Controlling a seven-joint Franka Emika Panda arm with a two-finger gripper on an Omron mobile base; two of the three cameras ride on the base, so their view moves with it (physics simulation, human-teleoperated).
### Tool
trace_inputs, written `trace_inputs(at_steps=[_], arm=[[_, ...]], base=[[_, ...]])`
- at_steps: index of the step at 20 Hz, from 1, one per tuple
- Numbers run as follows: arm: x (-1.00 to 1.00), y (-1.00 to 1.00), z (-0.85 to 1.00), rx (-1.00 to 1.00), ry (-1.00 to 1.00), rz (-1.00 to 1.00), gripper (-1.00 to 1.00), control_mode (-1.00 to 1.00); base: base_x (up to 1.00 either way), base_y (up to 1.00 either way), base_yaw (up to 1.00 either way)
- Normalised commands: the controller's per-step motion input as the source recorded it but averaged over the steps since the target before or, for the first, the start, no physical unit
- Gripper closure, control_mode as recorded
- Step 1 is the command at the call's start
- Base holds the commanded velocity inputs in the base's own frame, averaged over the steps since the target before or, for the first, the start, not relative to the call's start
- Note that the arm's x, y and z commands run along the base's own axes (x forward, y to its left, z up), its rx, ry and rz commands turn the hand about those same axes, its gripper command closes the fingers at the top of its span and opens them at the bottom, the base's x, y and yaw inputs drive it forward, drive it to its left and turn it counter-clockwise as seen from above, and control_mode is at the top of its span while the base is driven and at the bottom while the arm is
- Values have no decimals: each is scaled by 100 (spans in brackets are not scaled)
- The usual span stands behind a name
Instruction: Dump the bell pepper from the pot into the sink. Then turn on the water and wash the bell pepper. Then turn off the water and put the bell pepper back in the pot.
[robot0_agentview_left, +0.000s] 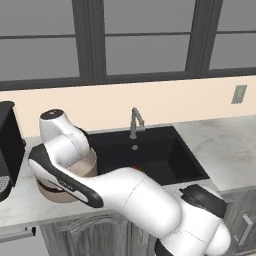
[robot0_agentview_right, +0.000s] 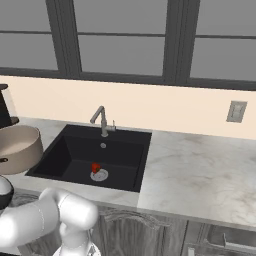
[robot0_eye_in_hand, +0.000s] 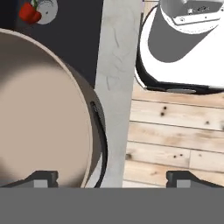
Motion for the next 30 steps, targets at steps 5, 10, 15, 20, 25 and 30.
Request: trace_inputs(at_steps=[5, 10, 15, 20, 25, 30], arm=[[-65, -59, 97, 2, -5, -13, -100, -100], [-31, -100, 32, 5, 1, -35, -100, -100], [0, -100, 1, 13, 0, -40, -100, -100], [0, -100, 0, 20, 0, -43, -100, -100], [5, -100, 0, 19, 0, -43, -100, -100], [33, -100, 0, 16, 0, -46, -100, -100]], base=[[0, 0, 0], [0, 0, 0], [0, 0, 0], [0, 0, 0], [0, 0, 0], [0, 0, 0]])
